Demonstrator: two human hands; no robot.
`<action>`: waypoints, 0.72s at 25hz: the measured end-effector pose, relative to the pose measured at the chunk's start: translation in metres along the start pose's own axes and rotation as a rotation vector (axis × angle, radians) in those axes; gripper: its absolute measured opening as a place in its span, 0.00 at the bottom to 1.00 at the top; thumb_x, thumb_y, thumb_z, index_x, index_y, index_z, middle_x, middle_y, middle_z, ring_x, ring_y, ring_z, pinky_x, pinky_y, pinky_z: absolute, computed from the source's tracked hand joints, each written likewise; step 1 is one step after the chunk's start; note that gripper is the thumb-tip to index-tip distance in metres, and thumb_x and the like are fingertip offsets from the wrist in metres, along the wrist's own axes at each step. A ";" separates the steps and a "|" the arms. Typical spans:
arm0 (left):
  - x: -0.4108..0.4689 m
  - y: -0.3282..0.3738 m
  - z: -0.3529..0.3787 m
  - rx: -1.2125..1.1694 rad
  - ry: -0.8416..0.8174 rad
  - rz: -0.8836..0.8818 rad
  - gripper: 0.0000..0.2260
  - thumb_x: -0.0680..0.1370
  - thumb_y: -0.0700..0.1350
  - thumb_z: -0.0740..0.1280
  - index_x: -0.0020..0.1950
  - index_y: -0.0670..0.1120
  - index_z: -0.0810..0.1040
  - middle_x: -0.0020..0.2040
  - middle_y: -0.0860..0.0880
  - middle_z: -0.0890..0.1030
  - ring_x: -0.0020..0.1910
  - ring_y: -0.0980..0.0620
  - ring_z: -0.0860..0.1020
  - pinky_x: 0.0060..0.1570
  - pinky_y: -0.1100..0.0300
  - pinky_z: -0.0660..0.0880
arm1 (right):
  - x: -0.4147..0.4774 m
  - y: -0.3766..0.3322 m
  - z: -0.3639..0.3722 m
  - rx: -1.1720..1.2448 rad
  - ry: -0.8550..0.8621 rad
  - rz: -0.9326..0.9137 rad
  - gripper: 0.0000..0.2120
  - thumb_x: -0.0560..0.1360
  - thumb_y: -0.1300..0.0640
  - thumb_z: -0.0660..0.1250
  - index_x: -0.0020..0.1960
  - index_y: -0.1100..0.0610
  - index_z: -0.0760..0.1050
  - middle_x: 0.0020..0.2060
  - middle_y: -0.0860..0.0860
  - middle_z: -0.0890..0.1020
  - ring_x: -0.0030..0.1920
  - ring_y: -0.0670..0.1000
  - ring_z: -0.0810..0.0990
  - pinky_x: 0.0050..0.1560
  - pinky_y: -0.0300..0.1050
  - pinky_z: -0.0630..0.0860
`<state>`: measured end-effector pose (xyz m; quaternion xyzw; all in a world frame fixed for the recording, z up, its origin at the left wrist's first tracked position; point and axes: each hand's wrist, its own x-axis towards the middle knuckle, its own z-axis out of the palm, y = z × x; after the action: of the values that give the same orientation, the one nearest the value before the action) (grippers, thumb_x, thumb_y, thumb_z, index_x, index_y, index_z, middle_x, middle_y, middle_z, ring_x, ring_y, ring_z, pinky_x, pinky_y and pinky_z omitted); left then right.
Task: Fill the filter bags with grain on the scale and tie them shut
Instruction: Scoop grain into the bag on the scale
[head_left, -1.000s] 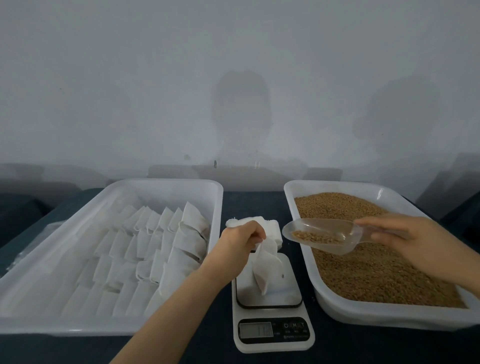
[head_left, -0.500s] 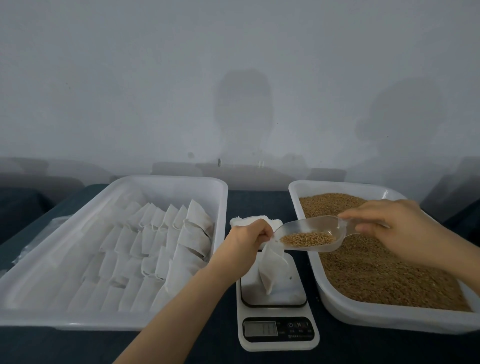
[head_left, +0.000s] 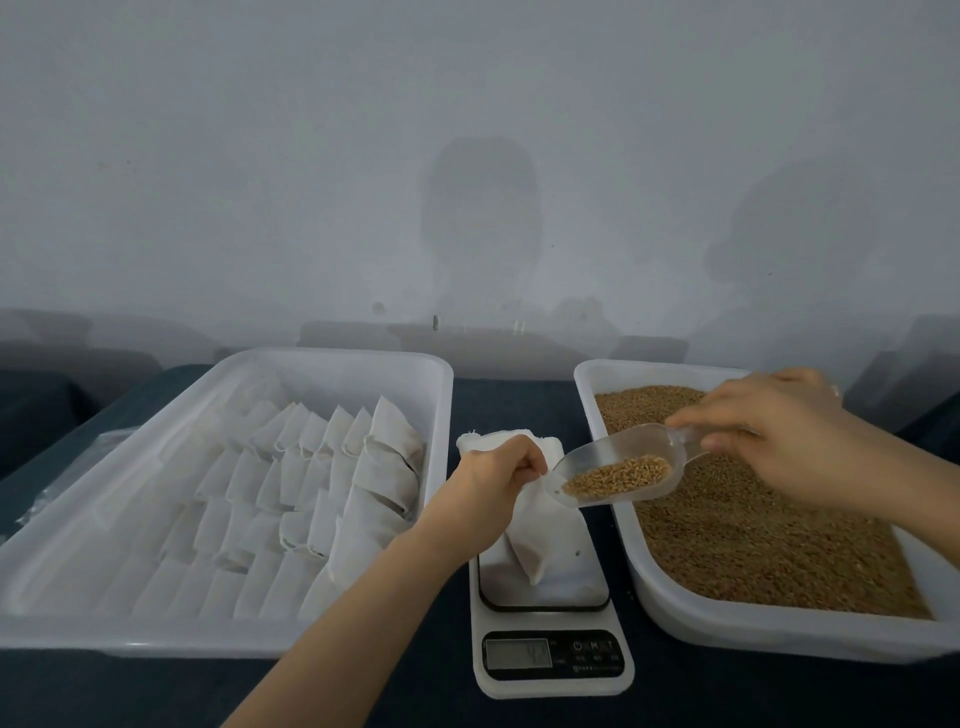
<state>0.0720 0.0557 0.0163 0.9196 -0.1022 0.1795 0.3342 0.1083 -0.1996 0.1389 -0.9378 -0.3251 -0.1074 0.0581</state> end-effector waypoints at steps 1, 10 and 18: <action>0.000 0.000 0.000 -0.004 0.000 0.003 0.07 0.82 0.40 0.59 0.56 0.43 0.76 0.53 0.47 0.81 0.44 0.58 0.74 0.43 0.79 0.67 | 0.002 -0.002 -0.001 -0.010 -0.002 -0.011 0.16 0.75 0.51 0.64 0.50 0.28 0.69 0.44 0.30 0.75 0.51 0.37 0.68 0.60 0.40 0.49; -0.001 0.002 -0.002 -0.053 -0.025 -0.016 0.07 0.82 0.41 0.59 0.55 0.45 0.76 0.47 0.54 0.77 0.39 0.63 0.73 0.42 0.79 0.68 | 0.015 -0.011 -0.003 -0.146 -0.044 -0.017 0.13 0.77 0.50 0.62 0.59 0.36 0.73 0.46 0.37 0.77 0.53 0.40 0.70 0.61 0.43 0.48; -0.001 0.002 -0.002 -0.062 -0.018 -0.003 0.07 0.82 0.39 0.59 0.55 0.43 0.76 0.46 0.54 0.77 0.39 0.64 0.73 0.42 0.79 0.67 | 0.022 -0.022 -0.011 -0.260 -0.079 -0.056 0.13 0.79 0.51 0.59 0.59 0.35 0.73 0.46 0.40 0.79 0.53 0.43 0.72 0.61 0.46 0.49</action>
<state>0.0700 0.0555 0.0181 0.9104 -0.1095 0.1677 0.3620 0.1096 -0.1709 0.1557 -0.9314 -0.3366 -0.1134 -0.0798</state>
